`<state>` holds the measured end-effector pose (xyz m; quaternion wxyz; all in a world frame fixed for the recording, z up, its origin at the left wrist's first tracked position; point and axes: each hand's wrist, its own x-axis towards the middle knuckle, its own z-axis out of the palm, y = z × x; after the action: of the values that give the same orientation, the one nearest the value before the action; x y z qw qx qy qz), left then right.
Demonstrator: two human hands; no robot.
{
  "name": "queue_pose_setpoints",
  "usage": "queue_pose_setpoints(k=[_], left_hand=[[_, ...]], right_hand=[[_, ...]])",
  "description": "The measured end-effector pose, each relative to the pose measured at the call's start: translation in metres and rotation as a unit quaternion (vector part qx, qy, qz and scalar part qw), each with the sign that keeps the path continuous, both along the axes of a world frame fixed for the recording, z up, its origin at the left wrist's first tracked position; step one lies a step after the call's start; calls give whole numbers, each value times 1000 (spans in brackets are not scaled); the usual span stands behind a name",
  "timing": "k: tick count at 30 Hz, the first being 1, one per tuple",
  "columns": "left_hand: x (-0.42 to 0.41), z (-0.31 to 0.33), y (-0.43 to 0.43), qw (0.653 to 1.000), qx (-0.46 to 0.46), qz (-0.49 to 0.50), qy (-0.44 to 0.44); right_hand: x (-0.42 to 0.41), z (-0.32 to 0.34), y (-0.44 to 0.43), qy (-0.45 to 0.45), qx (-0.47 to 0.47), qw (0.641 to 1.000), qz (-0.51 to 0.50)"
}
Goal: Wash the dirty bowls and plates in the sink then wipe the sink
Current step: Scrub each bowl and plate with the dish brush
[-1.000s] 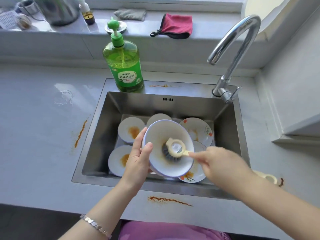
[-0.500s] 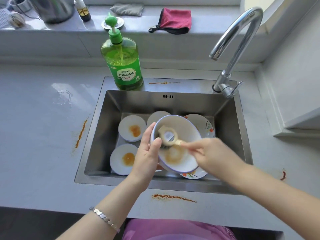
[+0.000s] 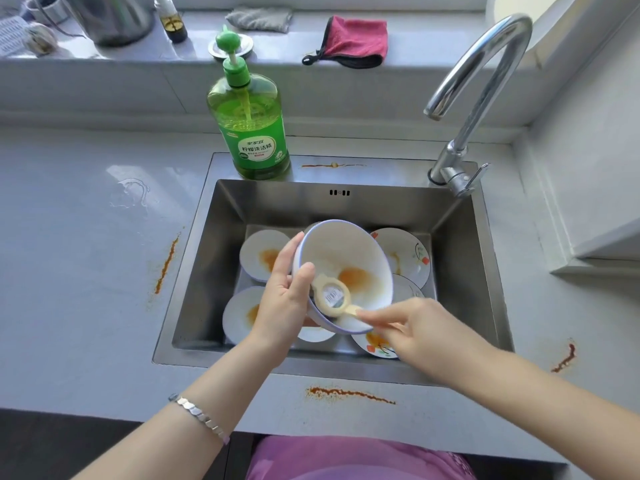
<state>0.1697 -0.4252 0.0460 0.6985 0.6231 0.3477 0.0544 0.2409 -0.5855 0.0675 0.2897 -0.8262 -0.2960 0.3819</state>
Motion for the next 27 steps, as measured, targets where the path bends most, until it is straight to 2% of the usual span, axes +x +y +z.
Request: queue_pose_setpoints(k=[2,5,7,9,11,12,14,16,18,19,22,25,27], left_hand=[[0,2,-4,1000,-14,-17,0],[0,3,-1,1000,-13,-15,-10],[3,0,5,1000,4,8,-15],[3,-5,2,1000,16,2,-6],[0,-8,-6,1000,2,-18,3],[-2,-9,-8,1000,-9,-18,3],[-4,-11,-6,1000,-9,-7,-2],[-1,-11,-1,1000,6,0,-10],[-2,-12,-2,1000,16,-7,0],[-3,-11,-4,1000,18,-16,7],[-7,-9,-3,1000,19,-23,-1],[-5,-9,1,999,32,-4,-4],[-8,-10,-1,1000,28,-10,3]], right_hand=[[17,-3,6,-31,6,999,-23],[33,-8,-4,-103,-50,992,-60],[17,-7,-6,-58,-51,997,-21],[-1,-3,4,-2,-9,1000,14],[13,-8,10,-4,9,999,-37],[23,-11,7,-25,0,997,-70],[28,-15,-3,-64,-46,994,-70],[10,-14,-7,-25,-46,999,-12],[-3,-8,0,28,9,1000,-10],[4,-8,1,23,9,999,-27],[21,-17,-7,-66,-36,995,-59],[-2,-18,-7,21,1,1000,-8],[3,-22,-4,21,12,1000,-14]])
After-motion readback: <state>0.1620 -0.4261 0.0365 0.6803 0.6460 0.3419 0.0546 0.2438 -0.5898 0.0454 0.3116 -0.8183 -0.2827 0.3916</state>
